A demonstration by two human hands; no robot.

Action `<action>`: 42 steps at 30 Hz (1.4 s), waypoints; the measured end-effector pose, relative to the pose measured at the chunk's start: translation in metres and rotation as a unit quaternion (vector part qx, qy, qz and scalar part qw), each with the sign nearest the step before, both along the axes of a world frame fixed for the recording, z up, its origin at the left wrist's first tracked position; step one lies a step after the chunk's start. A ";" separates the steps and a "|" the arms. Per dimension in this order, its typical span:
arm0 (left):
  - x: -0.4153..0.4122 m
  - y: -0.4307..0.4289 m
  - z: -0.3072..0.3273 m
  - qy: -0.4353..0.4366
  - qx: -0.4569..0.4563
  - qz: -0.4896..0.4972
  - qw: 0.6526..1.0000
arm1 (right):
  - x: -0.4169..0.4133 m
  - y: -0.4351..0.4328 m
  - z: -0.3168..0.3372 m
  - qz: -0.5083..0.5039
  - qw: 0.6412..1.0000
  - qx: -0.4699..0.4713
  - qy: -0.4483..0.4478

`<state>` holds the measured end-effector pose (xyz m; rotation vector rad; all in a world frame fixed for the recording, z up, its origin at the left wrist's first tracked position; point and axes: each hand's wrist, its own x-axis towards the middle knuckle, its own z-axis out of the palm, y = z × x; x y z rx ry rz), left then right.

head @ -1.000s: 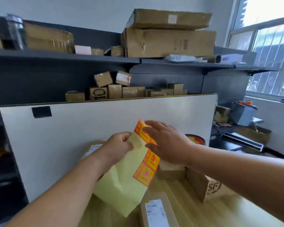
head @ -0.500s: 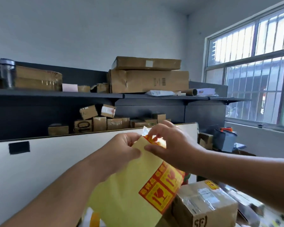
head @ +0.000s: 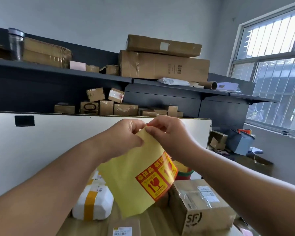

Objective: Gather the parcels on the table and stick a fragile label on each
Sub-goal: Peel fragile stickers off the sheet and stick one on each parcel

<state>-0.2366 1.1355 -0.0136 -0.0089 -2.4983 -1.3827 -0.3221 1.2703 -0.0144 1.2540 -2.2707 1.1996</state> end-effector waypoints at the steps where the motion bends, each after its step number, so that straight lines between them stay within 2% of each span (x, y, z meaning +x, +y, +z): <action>1: -0.003 0.002 -0.002 -0.002 0.000 0.002 1.000 | -0.003 0.001 -0.003 0.001 1.000 -0.001 -0.004; 16: -0.045 0.035 -0.027 -0.035 -0.044 0.012 0.998 | -0.053 0.035 -0.040 -0.026 0.998 -0.041 -0.048; 23: -0.044 0.024 -0.036 -0.070 -0.008 0.049 0.996 | -0.058 0.040 -0.042 -0.013 0.972 -0.101 -0.212; 29: -0.047 -0.003 -0.064 -0.123 0.002 0.087 0.989 | -0.063 0.035 -0.055 -0.017 0.963 -0.110 -0.245; 38: -0.025 -0.070 -0.133 -0.189 -0.022 0.193 0.963 | -0.058 0.003 -0.090 -0.080 0.943 -0.120 -0.300; 42: -0.013 -0.106 -0.156 -0.226 0.049 0.177 0.957 | -0.044 -0.027 -0.110 -0.088 0.944 -0.086 -0.305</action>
